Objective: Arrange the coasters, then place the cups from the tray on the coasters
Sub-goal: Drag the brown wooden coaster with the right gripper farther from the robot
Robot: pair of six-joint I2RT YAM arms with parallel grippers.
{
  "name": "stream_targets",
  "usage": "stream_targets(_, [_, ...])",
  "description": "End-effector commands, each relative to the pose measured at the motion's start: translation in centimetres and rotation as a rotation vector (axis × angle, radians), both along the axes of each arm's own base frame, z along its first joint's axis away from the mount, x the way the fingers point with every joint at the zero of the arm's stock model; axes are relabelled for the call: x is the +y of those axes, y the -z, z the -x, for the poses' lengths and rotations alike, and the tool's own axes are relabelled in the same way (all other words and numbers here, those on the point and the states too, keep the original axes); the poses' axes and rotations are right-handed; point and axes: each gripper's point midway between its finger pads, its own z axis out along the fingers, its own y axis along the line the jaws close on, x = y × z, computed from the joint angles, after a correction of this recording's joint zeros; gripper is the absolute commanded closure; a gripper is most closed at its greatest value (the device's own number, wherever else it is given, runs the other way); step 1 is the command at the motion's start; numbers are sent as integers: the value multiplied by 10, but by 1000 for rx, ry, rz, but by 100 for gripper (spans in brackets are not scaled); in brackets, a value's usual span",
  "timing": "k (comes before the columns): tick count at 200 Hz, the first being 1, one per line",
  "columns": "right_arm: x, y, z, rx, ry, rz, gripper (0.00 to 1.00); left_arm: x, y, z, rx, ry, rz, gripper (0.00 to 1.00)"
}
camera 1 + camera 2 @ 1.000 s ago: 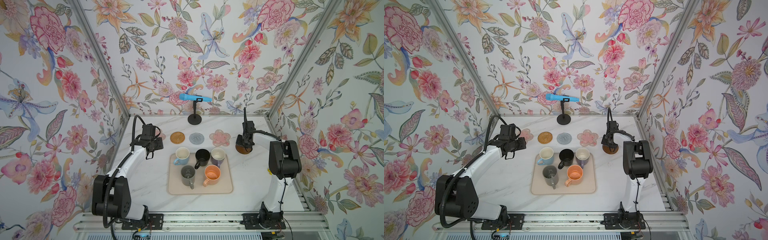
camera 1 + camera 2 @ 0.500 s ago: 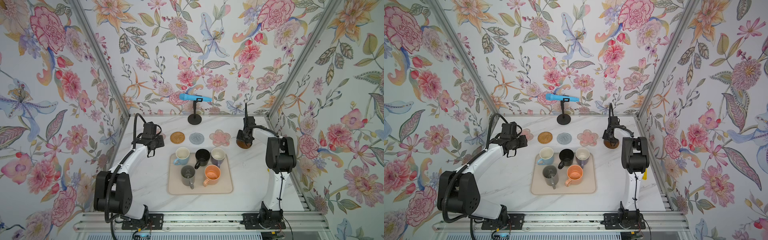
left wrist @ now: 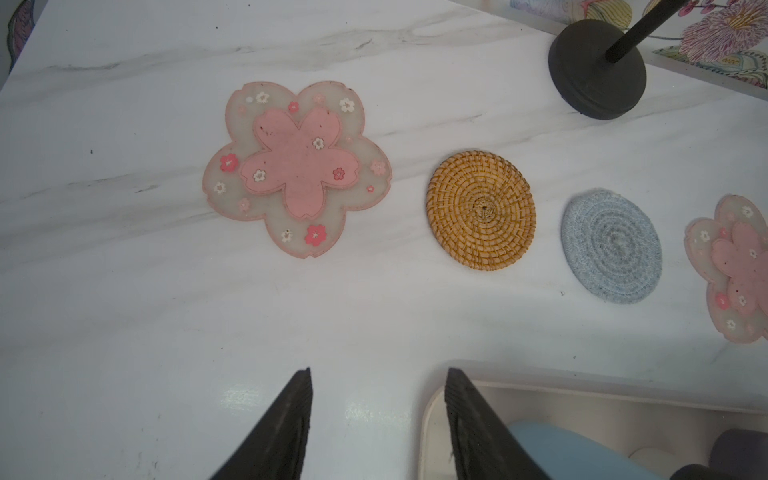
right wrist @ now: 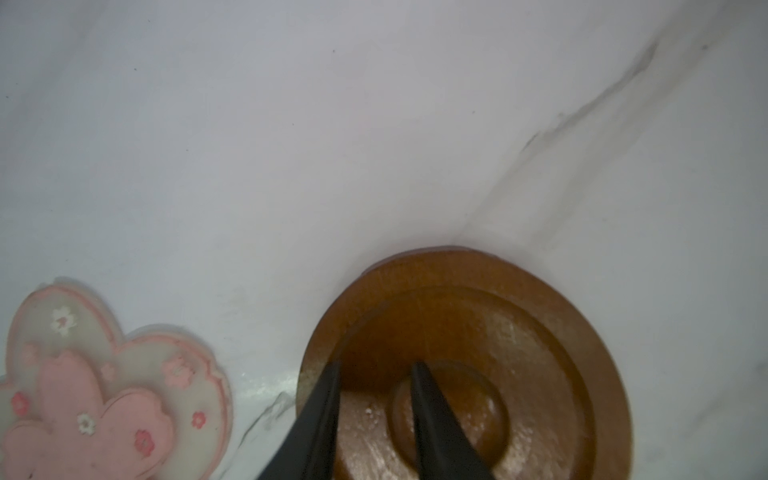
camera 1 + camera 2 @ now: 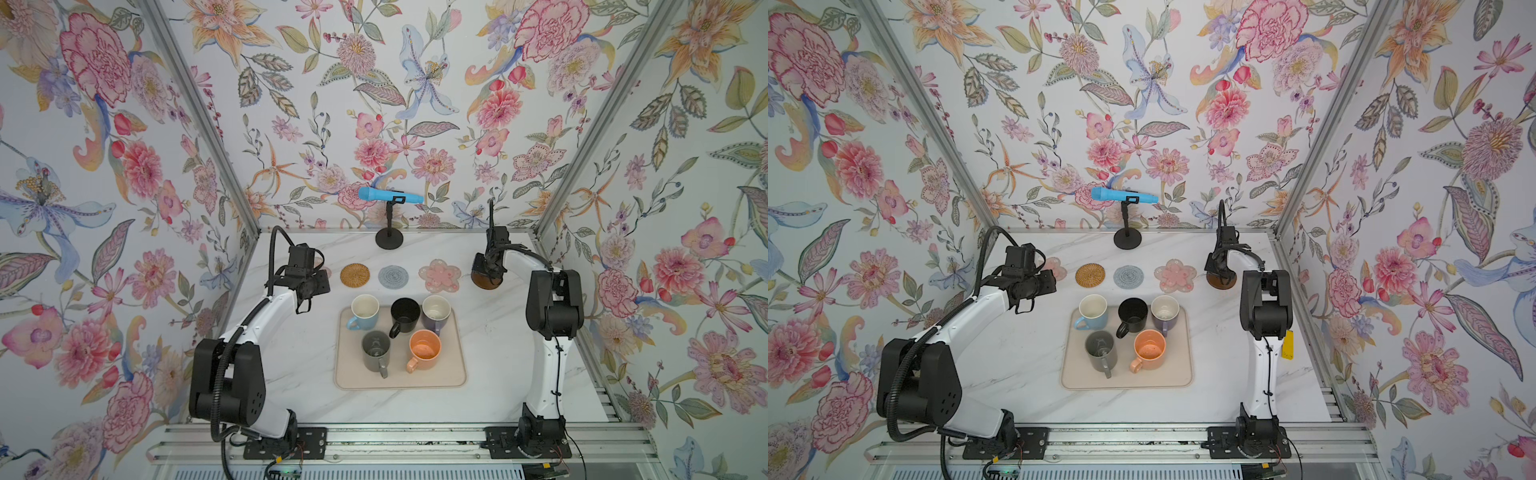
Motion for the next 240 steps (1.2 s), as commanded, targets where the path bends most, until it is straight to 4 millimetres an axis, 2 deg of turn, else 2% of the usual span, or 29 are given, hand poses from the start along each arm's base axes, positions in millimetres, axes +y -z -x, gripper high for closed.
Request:
stream_targets(1, [-3,34,21,124,-7,5,69,-7,-8,-9,-22,6,13,45])
stream_targets(55, [-4,34,27,135,-3,0,69,-9,-8,-12,-22,9,13,45])
stream_targets(163, [-5,35,13,117,16,-39,70,-12,-16,-14,-36,15,15,45])
stream_targets(240, [2,27,30,129,-2,-46,68,-14,-17,-12,-40,19,18,45])
